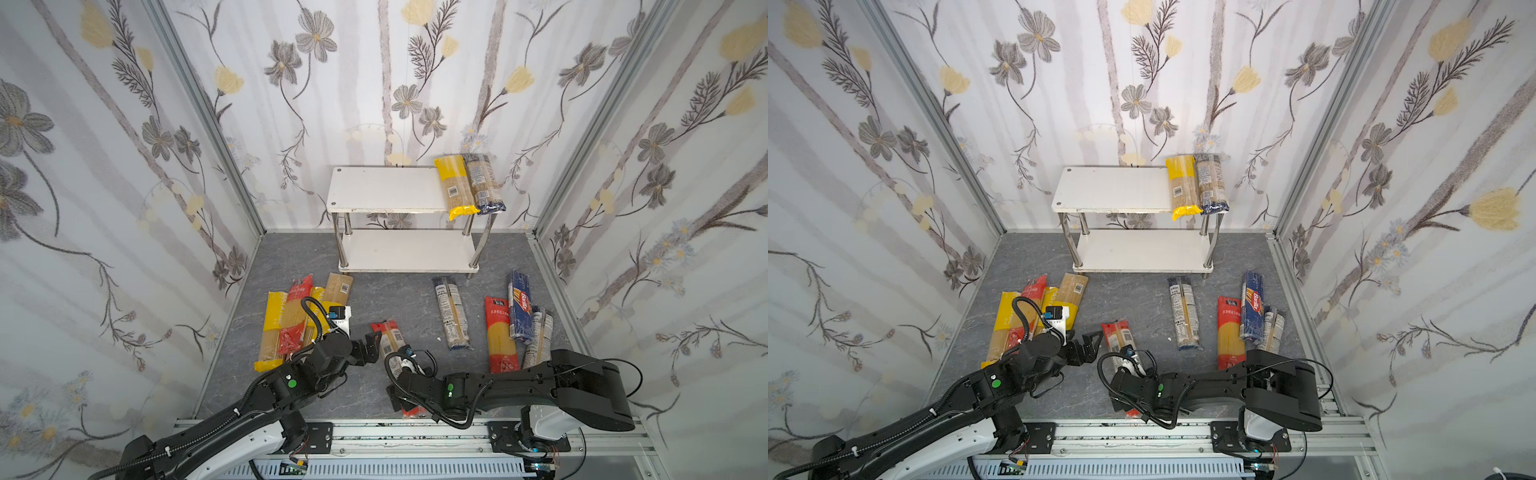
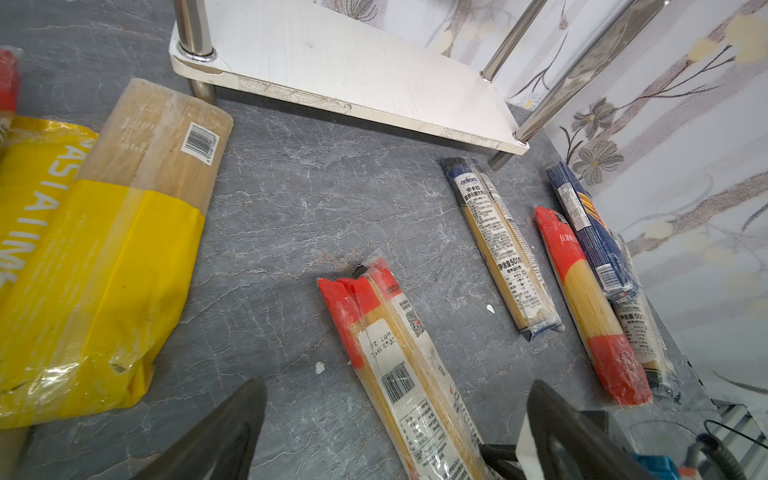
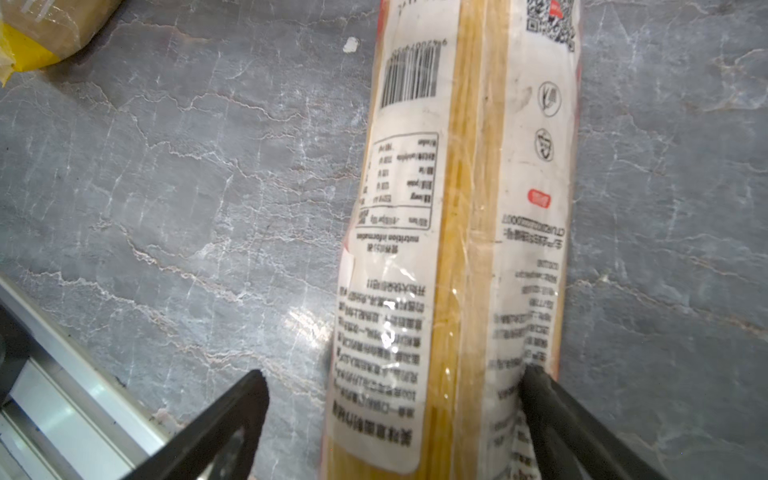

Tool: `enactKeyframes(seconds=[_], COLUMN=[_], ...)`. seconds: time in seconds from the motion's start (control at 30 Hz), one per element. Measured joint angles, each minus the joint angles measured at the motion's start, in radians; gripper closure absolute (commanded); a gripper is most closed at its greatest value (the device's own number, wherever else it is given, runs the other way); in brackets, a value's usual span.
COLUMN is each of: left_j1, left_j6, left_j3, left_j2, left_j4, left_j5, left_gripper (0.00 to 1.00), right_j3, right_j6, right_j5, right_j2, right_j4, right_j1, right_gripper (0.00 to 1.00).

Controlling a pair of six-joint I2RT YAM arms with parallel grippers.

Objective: Place and organize the pasta boxes and bags onto the shelf
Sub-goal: 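Close the right gripper around the red-topped spaghetti bag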

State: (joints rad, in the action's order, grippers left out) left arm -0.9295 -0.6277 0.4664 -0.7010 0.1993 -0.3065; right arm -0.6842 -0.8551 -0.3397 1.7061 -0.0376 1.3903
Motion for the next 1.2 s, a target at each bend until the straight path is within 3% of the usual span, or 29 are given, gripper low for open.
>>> enactKeyframes(seconds=[0.6,0.8,0.87,1.0,1.2], left_j1=[0.002,0.002,0.002,0.002,0.002], left_j6=[0.004,0.003,0.003,0.003,0.002], left_j3=[0.008,0.009,0.009,0.006,0.003], left_j2=[-0.018,-0.02,-0.018,-0.012,-0.005], left_j4=[0.003,0.003,0.003,0.003,0.003], left_j5=[-0.007,-0.007,-0.007,-0.007,-0.007], left_gripper=[0.0,0.0,0.0,0.0,0.0], right_j3=[0.001,-0.006,-0.009,-0.014,-0.004], right_j6=[-0.026,-0.021,-0.015,-0.014,-0.034], right_j5=[-0.027,-0.075,-0.092,-0.129,-0.141], right_j2=[0.004,0.045,0.06,0.09,0.097], right_j4=[-0.088,-0.051,-0.04,-0.007,0.046], right_j1=[0.005,0.006,0.007,0.01,0.015], right_gripper=[0.03,0.08,0.14,0.46,0.71])
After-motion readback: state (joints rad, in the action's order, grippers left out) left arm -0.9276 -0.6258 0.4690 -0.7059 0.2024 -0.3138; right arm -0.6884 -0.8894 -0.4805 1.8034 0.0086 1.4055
